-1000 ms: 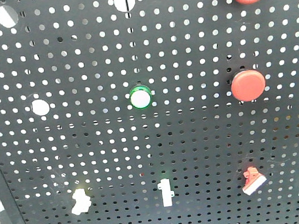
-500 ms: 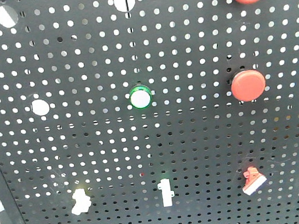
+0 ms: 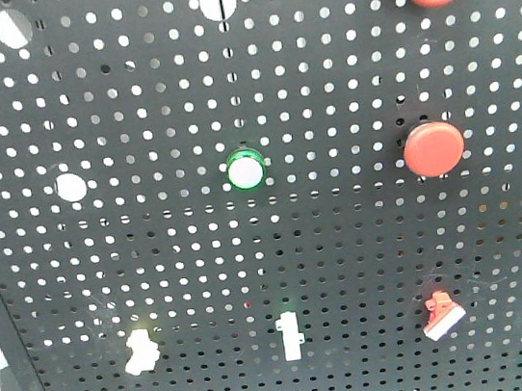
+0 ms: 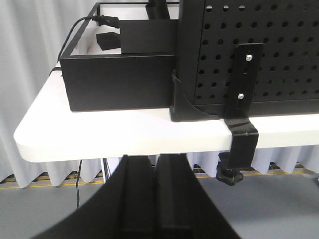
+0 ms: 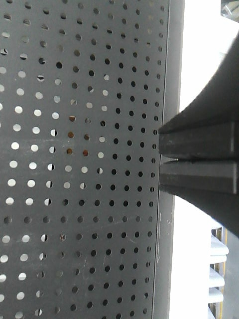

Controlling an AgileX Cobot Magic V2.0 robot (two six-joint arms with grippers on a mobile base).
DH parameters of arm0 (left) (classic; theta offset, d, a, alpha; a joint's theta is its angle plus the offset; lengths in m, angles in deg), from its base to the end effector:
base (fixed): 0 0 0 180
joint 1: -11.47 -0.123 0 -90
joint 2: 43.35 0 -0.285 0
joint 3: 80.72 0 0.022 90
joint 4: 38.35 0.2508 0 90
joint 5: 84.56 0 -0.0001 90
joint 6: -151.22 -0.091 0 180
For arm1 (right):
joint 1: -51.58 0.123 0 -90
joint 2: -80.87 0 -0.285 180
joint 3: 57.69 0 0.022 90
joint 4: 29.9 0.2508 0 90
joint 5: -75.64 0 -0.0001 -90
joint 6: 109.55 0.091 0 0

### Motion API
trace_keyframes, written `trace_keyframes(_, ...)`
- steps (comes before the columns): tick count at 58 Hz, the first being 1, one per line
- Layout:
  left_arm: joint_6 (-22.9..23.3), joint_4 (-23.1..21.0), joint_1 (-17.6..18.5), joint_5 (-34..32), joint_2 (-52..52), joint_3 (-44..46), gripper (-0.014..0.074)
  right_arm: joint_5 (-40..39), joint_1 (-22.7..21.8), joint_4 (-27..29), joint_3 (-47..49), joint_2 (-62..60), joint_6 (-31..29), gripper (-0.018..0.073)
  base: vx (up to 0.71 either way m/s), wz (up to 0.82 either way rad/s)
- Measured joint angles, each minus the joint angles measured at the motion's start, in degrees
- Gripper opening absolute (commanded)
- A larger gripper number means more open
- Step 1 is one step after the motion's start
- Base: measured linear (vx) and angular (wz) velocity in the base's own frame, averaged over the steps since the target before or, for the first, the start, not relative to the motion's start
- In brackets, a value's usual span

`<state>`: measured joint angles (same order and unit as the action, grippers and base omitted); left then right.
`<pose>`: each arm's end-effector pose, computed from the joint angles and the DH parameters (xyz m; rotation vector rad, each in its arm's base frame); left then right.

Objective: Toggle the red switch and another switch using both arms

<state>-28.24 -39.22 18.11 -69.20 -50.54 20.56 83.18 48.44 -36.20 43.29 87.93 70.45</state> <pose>0.0546 -0.0067 0.1806 0.0841 1.7666 -0.1050 0.0565 -0.0044 0.1914 -0.0333 1.6346 -0.1374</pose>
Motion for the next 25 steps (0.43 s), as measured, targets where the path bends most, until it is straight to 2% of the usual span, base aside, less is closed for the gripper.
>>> trace_keyframes(25, 0.0, 0.0, 0.0, 0.0, 0.0, 0.0, 0.0003, 0.18, 0.0, 0.0, 0.0, 0.0, 0.0, -0.0006, 0.0, 0.0)
